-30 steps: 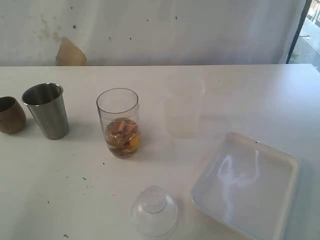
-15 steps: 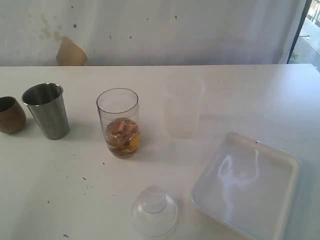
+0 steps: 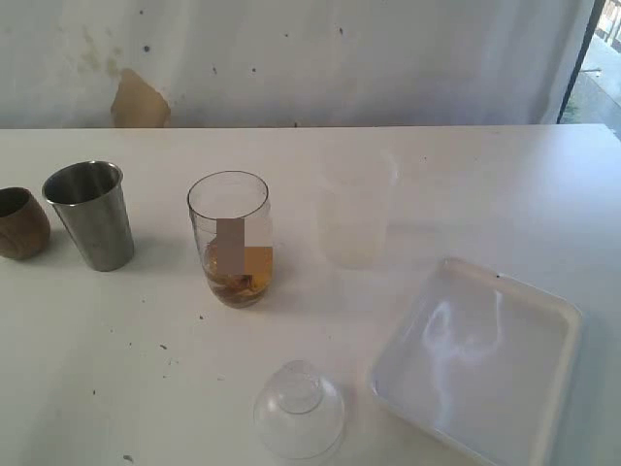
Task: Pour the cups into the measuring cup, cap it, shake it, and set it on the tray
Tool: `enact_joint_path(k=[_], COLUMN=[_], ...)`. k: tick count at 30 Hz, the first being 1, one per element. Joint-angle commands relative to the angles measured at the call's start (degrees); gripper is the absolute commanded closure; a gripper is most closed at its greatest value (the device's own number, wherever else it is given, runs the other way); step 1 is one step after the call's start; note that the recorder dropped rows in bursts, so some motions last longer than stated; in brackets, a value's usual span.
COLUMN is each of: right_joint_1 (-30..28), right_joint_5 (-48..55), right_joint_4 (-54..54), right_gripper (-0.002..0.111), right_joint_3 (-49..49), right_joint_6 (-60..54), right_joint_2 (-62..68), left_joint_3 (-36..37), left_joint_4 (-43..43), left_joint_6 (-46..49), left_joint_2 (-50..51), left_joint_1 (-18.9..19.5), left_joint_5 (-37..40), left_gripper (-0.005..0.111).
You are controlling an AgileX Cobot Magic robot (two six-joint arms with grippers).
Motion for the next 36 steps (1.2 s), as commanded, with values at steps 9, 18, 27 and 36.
enact_joint_path(k=[9, 18, 27, 36], right_joint_1=[-0.15, -0.15, 0.37, 13.51], right_joint_5=[-31.82, 17.16, 41.29, 47.88], right_joint_4=[-1.04, 3.06, 25.48, 25.35], right_gripper=[0.108, 0.106, 0.057, 0.058], right_joint_3=[-6.60, -36.78, -52.38, -53.91], right_joint_6=[19.15, 3.90, -20.27, -26.07], right_joint_2=[1.38, 29.18, 53.80, 70.23], left_joint_3=[0.28, 0.28, 0.28, 0.28], left_joint_4=[0.03, 0.03, 0.03, 0.03], left_joint_6=[0.08, 0.08, 0.08, 0.08], left_joint_2=[-0.26, -0.26, -0.26, -0.26], left_joint_1=[0.05, 0.05, 0.05, 0.05], left_joint_5=[-0.86, -0.86, -0.86, -0.86], left_gripper=[0.107, 0.107, 0.107, 0.107])
